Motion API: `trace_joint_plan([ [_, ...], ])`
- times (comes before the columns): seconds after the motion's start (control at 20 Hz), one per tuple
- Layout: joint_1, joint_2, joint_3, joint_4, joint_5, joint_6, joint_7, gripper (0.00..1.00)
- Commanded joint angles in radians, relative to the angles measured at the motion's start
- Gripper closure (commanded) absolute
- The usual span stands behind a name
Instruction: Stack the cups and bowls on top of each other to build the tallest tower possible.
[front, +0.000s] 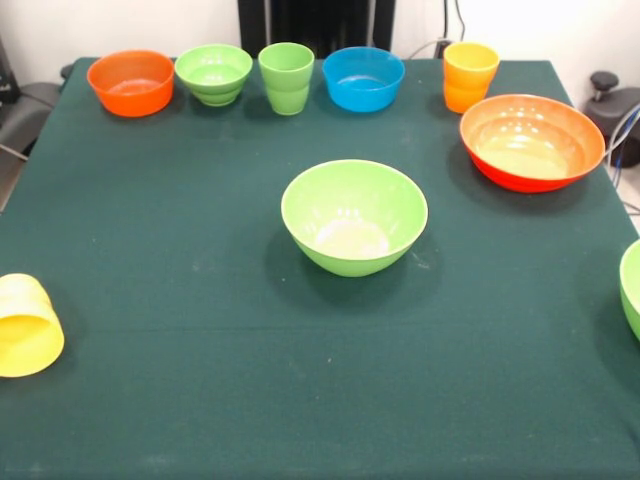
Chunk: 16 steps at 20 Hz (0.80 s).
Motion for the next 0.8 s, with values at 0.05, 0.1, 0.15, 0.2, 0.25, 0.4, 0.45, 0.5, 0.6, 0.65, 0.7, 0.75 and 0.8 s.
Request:
trace_joint_plan([
  [0.05,0.022,0.038,-0.28,-0.054,0.195,-0.034,-0.262,1.0],
  [0.1,0.023,0.038,-0.303,-0.052,0.22,-0.033,-0.251,1.0],
  [0.15,0.026,0.039,-0.317,-0.049,0.237,-0.032,-0.234,1.0],
  [0.2,0.03,0.039,-0.329,-0.045,0.249,-0.03,-0.218,1.0],
  [0.25,0.035,0.039,-0.338,-0.041,0.262,-0.024,-0.197,1.0],
  [0.4,0.054,0.036,-0.355,-0.028,0.284,-0.001,-0.129,1.0],
  [0.45,0.063,0.036,-0.359,-0.023,0.291,0.008,-0.104,1.0],
  [0.5,0.068,0.036,-0.366,-0.02,0.304,0.018,-0.083,1.0],
  [0.6,0.083,0.037,-0.376,-0.013,0.314,0.024,-0.039,1.0],
  [0.65,0.086,0.037,-0.381,-0.01,0.322,0.029,-0.023,1.0],
  [0.7,0.089,0.038,-0.386,-0.007,0.329,0.033,-0.006,1.0],
  [0.75,0.095,0.039,-0.38,-0.004,0.333,0.041,0.011,1.0],
  [0.8,0.1,0.038,-0.385,-0.002,0.341,0.047,0.028,1.0],
])
